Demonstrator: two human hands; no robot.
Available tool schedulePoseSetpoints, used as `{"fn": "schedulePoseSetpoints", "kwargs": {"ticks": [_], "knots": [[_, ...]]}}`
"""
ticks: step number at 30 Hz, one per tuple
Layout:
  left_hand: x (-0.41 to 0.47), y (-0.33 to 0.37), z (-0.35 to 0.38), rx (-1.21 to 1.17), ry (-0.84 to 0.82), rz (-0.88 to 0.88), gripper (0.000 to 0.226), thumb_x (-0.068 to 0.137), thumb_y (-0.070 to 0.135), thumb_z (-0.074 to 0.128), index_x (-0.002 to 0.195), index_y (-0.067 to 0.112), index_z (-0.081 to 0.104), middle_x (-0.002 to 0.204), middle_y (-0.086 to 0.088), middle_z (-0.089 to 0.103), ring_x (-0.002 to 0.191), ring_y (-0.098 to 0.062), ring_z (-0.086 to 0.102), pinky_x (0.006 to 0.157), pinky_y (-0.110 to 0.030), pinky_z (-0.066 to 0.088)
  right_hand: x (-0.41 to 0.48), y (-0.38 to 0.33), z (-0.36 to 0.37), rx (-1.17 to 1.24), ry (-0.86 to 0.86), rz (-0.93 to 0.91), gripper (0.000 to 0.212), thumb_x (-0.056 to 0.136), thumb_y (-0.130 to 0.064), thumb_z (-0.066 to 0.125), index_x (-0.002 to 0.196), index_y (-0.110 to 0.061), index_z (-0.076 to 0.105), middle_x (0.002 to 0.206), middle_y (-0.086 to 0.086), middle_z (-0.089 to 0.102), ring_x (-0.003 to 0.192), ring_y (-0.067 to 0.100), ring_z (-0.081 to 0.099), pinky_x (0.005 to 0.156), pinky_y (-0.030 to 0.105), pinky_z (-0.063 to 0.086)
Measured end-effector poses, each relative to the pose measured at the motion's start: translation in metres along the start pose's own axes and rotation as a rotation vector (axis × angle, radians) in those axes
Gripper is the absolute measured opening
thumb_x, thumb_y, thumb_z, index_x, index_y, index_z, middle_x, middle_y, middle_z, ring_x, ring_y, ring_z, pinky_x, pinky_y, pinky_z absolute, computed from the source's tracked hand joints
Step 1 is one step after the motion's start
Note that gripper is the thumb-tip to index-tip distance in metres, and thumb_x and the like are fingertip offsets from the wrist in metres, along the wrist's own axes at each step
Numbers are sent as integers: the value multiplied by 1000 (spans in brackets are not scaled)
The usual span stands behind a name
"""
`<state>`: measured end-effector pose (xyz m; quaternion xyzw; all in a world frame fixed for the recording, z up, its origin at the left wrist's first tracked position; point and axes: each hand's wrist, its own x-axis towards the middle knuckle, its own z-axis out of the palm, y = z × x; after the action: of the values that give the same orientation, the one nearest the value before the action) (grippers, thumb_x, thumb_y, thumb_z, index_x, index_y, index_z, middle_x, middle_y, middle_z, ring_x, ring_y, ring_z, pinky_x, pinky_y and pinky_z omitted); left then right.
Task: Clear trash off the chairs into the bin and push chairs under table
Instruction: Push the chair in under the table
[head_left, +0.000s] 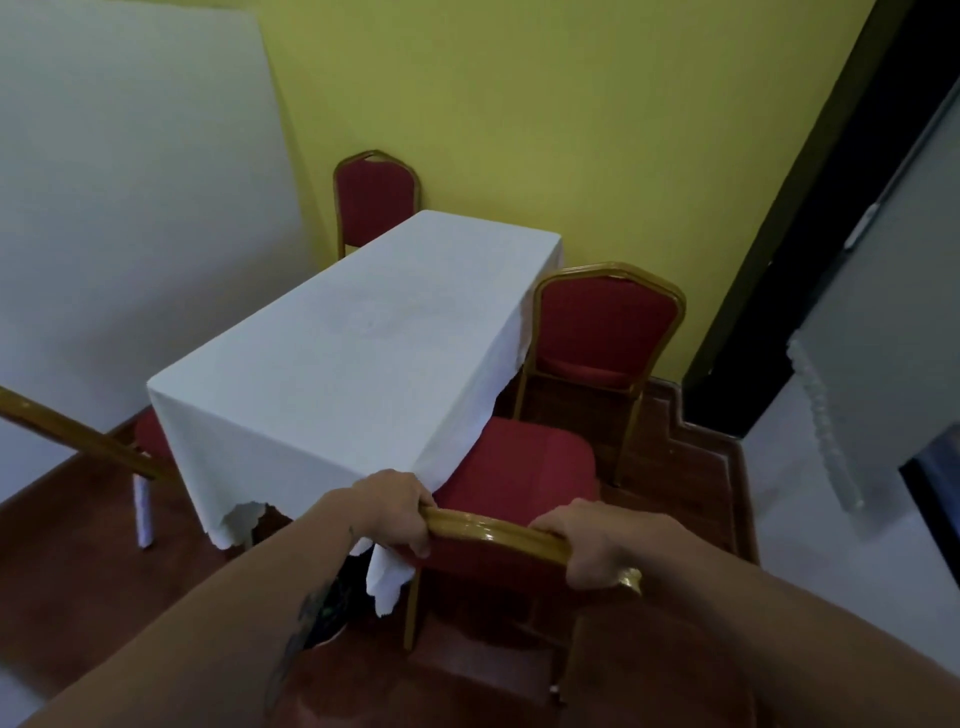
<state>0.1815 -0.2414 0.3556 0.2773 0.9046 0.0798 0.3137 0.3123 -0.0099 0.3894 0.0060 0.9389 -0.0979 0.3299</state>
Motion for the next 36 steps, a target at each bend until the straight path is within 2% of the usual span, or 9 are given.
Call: {"fn": "schedulePoseSetpoints", "kwargs": {"ticks": [5, 9, 14, 17, 22, 25, 27, 31, 36], "knots": [[20, 21, 13, -112, 19, 121, 56, 67, 36, 83, 121, 32, 69, 103, 7, 60, 97, -12, 59, 79, -23, 46, -4, 42, -3, 107, 55, 112, 67, 78, -8, 54, 135, -43, 54, 118, -1, 59, 96, 19, 59, 74, 33, 51], [31, 36, 30, -212, 34, 112, 55, 70, 22, 81, 120, 25, 61, 112, 1, 54, 104, -19, 58, 91, -35, 54, -3, 76, -9, 89, 137, 190, 52, 80, -12, 56, 122, -42, 62, 112, -2, 60, 98, 21, 61, 84, 39, 54], [46, 61, 36, -237, 11, -13, 58, 72, 17, 70, 128, 24, 56, 106, -2, 64, 97, -20, 65, 81, -32, 58, 10, 110, -18, -52, 190, 203, 37, 83, -16, 59, 114, -35, 65, 108, -4, 63, 97, 21, 62, 76, 35, 49], [51, 73, 34, -257, 24, -83, 34, 70, 17, 65, 103, 23, 66, 84, 0, 66, 88, -22, 70, 63, -27, 52, 24, 128, -22, -97, 206, 173, 30, 86, -20, 60, 111, -36, 65, 106, -6, 65, 98, 21, 64, 77, 36, 49], [58, 94, 46, -332, 124, -184, 43, 72, 22, 65, 114, 31, 69, 91, -1, 74, 82, -16, 71, 76, -35, 62, 43, 162, -38, -162, 162, 111, 32, 86, -15, 57, 110, -36, 63, 103, -6, 64, 95, 20, 63, 76, 36, 48], [55, 106, 56, -428, 169, -236, 48, 73, 20, 61, 117, 37, 65, 90, -11, 75, 77, -30, 74, 67, -45, 61, 53, 178, -46, -201, 189, 94, 32, 85, -13, 57, 109, -34, 62, 101, -6, 63, 93, 20, 63, 76, 37, 49], [53, 121, 63, -479, 183, -247, 50, 75, 12, 57, 119, 36, 62, 86, -14, 74, 67, -30, 72, 57, -39, 58, 61, 190, -51, -221, 235, 86, 29, 85, -13, 60, 107, -32, 62, 100, -5, 63, 91, 20, 63, 74, 37, 49], [52, 148, 73, -483, 243, -239, 58, 84, 3, 53, 134, 32, 56, 91, 6, 63, 76, -10, 64, 55, -20, 45, 77, 209, -56, -246, 361, 114, 27, 86, -19, 68, 109, -30, 59, 109, -1, 57, 101, 26, 60, 81, 42, 53], [64, 160, 71, -502, 272, -269, 61, 84, 5, 51, 138, 34, 51, 94, 7, 61, 79, -11, 63, 57, -22, 43, 95, 216, -67, -266, 371, 232, 49, 81, -22, 77, 123, -28, 54, 132, 9, 46, 120, 37, 50, 92, 51, 53]]}}
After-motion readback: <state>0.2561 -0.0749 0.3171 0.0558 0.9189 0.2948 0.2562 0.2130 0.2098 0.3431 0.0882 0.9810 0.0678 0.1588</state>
